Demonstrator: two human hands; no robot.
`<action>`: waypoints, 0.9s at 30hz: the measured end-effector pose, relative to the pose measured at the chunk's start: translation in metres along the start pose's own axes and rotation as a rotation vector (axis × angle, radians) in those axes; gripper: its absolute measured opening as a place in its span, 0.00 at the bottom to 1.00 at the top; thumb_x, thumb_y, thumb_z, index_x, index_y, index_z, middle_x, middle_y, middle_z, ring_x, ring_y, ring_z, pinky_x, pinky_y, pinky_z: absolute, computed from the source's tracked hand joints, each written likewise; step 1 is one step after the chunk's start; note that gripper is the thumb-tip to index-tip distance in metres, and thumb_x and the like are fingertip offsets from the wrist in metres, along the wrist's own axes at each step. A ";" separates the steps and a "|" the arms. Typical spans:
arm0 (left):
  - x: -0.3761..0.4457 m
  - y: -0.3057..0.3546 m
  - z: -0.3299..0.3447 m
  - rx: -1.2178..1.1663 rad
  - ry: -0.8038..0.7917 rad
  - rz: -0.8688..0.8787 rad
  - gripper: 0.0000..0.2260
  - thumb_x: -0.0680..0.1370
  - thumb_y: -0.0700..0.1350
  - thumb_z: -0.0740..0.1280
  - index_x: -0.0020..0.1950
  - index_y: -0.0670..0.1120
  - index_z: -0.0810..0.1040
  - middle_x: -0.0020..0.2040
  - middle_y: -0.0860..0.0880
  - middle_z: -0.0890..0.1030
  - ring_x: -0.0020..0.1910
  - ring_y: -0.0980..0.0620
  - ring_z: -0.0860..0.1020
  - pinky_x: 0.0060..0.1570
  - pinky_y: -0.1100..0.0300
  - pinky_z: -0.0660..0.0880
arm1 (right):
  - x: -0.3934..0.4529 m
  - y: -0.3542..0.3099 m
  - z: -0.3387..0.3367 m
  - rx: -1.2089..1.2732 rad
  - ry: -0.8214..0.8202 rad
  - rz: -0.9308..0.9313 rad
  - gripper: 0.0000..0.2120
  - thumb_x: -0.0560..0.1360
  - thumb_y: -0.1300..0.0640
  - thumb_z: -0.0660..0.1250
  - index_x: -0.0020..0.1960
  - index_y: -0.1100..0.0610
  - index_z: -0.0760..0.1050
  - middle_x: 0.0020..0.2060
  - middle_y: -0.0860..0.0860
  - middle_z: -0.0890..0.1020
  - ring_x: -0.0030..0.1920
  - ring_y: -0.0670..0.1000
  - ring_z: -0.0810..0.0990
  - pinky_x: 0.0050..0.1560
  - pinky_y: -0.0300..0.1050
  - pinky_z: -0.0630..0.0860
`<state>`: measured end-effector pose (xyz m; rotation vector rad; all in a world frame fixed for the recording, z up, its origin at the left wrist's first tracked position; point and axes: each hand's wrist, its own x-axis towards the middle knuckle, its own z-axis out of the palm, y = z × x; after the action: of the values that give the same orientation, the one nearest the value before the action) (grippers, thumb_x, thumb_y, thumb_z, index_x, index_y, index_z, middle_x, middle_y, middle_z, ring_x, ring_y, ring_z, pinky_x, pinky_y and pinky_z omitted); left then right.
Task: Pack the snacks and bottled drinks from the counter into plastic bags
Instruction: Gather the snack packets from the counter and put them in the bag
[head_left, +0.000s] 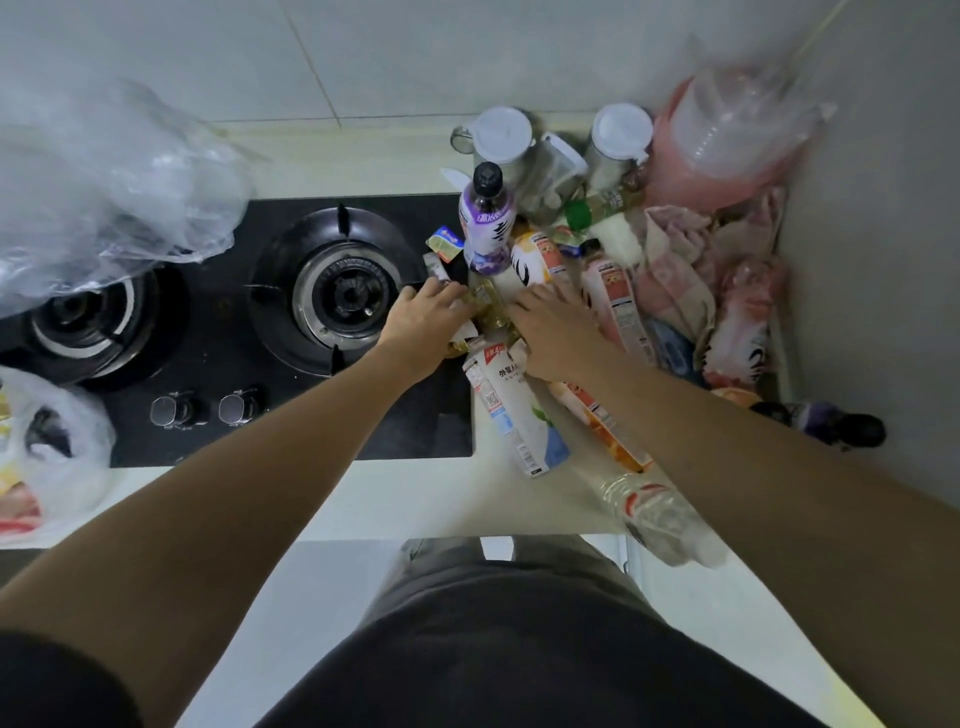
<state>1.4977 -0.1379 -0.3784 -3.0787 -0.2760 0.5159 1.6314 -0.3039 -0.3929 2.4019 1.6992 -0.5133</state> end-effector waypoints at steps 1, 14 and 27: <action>0.001 0.001 -0.001 0.011 0.002 -0.005 0.29 0.77 0.41 0.70 0.77 0.53 0.67 0.76 0.49 0.66 0.72 0.45 0.65 0.63 0.49 0.69 | 0.001 0.000 0.000 -0.014 -0.016 0.007 0.27 0.73 0.49 0.70 0.70 0.54 0.72 0.67 0.51 0.74 0.72 0.55 0.69 0.80 0.60 0.52; -0.019 0.008 -0.007 -0.087 0.186 -0.004 0.23 0.73 0.36 0.71 0.67 0.50 0.75 0.63 0.47 0.77 0.58 0.43 0.75 0.50 0.49 0.72 | -0.012 0.009 -0.017 0.161 0.152 0.037 0.18 0.71 0.62 0.74 0.59 0.54 0.76 0.56 0.53 0.74 0.55 0.58 0.78 0.63 0.55 0.69; -0.100 0.026 -0.036 -0.112 0.436 -0.098 0.19 0.77 0.35 0.67 0.66 0.48 0.75 0.67 0.47 0.75 0.57 0.44 0.75 0.47 0.51 0.72 | -0.024 -0.026 -0.068 0.333 0.318 0.022 0.23 0.75 0.56 0.76 0.68 0.53 0.76 0.63 0.51 0.72 0.56 0.58 0.79 0.48 0.51 0.76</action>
<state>1.4210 -0.1797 -0.3136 -3.1515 -0.4515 -0.1818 1.6122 -0.2943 -0.3191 2.8666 1.8294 -0.4613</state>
